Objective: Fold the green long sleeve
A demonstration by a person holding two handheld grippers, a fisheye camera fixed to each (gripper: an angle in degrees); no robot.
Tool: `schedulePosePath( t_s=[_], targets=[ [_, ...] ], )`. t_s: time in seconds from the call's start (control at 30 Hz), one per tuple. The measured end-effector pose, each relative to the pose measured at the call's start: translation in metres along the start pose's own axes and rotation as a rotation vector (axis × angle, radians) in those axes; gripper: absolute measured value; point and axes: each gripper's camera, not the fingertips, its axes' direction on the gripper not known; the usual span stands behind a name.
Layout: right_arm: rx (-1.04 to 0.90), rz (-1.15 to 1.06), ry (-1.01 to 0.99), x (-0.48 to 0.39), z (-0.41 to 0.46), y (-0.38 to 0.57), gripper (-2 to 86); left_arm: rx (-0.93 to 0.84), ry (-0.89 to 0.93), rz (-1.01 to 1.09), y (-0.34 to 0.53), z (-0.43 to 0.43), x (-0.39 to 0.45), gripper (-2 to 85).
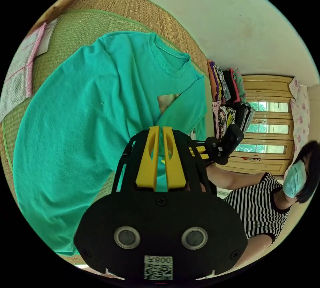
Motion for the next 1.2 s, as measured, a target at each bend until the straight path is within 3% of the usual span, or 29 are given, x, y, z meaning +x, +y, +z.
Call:
schedulePosePath(
  t_s=[0.17, 0.23, 0.37, 0.5, 0.67, 0.83, 1.0, 1.2],
  targets=[
    [0.002, -0.008, -0.032, 0.002, -0.002, 0.006, 3.8, 0.121, -0.092, 0.107, 0.016, -0.004, 0.024, 0.6],
    [0.038, -0.030, -0.065, 0.000, -0.011, 0.012, 3.8, 0.098, -0.073, 0.143, 0.019, 0.006, 0.030, 0.4],
    [-0.001, -0.020, -0.077, 0.006, -0.007, 0.021, 3.5, -0.020, -0.222, 0.115, 0.019, 0.034, 0.021, 0.3],
    [0.023, -0.016, -0.086, 0.010, -0.024, 0.037, 3.3, 0.093, -0.168, 0.085, 0.025, 0.023, 0.019, 0.6],
    [0.222, 0.107, 0.178, 0.046, -0.119, 0.096, 3.8, 0.155, -0.117, 0.231, 0.013, 0.027, 0.057, 2.7],
    [0.369, 0.316, 0.447, 0.095, -0.196, 0.153, 5.7, 0.094, -0.052, 0.389, -0.039, 0.073, 0.106, 4.8],
    [0.318, 0.381, 0.555, 0.123, -0.211, 0.167, 7.1, 0.019, -0.029, 0.459, -0.103, 0.139, 0.147, 6.1],
    [0.262, 0.352, 0.545, 0.132, -0.203, 0.175, 6.5, 0.062, -0.108, 0.445, -0.160, 0.180, 0.173, 7.4]
  ],
)
